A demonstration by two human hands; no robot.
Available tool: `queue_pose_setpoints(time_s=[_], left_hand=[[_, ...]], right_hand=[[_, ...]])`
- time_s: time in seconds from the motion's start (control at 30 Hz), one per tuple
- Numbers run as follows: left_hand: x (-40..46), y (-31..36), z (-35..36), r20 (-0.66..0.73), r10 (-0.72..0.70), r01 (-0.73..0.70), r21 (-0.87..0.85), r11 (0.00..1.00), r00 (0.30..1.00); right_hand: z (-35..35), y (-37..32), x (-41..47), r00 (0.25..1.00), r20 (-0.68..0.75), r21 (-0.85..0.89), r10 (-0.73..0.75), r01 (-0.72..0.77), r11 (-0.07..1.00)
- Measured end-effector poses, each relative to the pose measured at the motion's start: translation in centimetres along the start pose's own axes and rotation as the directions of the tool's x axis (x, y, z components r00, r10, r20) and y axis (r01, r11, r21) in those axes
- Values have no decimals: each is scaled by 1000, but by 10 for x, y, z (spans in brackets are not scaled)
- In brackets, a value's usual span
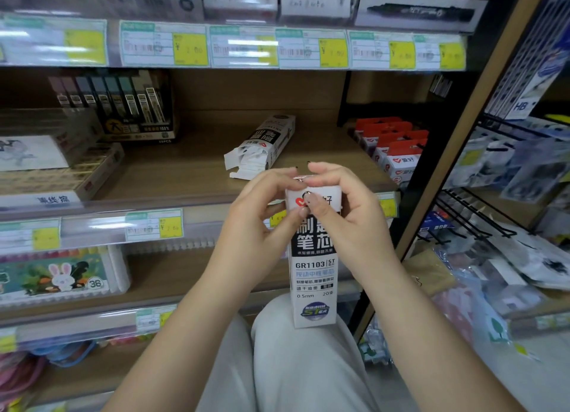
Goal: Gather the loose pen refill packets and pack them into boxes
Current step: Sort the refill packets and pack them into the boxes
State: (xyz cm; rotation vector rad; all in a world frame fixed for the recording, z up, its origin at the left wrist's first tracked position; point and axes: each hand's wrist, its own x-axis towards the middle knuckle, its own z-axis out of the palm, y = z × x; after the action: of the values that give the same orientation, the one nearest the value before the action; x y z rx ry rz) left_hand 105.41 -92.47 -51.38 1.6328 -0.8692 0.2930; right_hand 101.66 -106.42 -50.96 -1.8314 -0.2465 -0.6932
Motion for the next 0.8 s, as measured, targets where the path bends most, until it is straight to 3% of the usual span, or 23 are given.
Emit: queue_pose_setpoints(time_s=[0.13, 0.33, 0.5, 0.6, 0.8], left_hand=[[8, 6, -9, 76, -95, 100, -56, 993, 993], [22, 25, -27, 117, -135, 133, 24, 991, 984], [29, 55, -51, 51, 16, -26, 206, 978, 999], [25, 69, -73, 22, 245, -229, 446, 865, 969], [13, 56, -119, 10, 339, -235, 739, 632, 941]], right_hand=[[-2, -5, 5, 997, 61, 75, 45, -49, 996], [-2, -27, 16, 994, 87, -31, -67, 70, 997], [-5, -63, 29, 973, 134, -5, -189, 191, 982], [-13, -81, 36, 972, 103, 35, -209, 207, 978], [-30, -62, 50, 992, -12, -92, -127, 126, 988]])
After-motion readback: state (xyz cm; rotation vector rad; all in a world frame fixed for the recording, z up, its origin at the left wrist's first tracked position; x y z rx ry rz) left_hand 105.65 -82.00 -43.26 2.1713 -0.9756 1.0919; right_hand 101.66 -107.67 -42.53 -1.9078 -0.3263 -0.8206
